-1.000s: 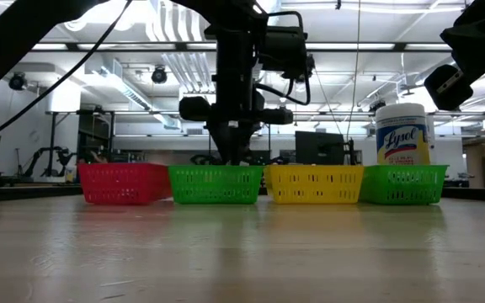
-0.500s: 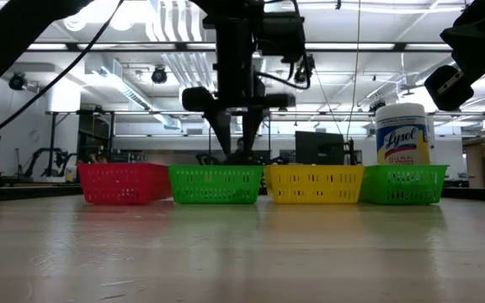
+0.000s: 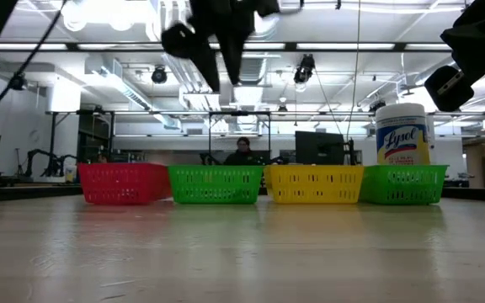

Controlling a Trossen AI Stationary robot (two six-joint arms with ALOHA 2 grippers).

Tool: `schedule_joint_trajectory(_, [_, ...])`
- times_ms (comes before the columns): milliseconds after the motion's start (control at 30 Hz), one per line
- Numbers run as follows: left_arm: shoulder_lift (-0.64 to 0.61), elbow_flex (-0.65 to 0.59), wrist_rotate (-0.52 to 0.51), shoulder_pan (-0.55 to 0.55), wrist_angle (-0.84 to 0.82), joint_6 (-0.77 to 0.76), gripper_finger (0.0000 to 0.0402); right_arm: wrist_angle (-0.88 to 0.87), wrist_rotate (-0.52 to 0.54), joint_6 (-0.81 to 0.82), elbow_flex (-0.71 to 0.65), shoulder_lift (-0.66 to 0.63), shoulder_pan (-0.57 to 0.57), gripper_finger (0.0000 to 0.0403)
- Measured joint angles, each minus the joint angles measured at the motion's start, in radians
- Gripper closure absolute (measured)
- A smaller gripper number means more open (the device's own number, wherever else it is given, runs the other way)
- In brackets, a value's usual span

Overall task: Pick & Place First Aid Supplies
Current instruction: Put the blue bandage into the left green bin

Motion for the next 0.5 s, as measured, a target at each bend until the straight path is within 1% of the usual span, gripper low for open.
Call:
schedule_joint_trajectory(200, [-0.066, 0.000, 0.019, -0.169, -0.084, -0.048, 0.0243, 0.000, 0.000, 0.000, 0.000, 0.000, 0.000, 0.0394])
schedule_joint_trajectory(500, [-0.086, -0.002, 0.019, -0.434, -0.090, -0.089, 0.0243, 0.001, 0.000, 0.000, 0.000, 0.000, 0.000, 0.0394])
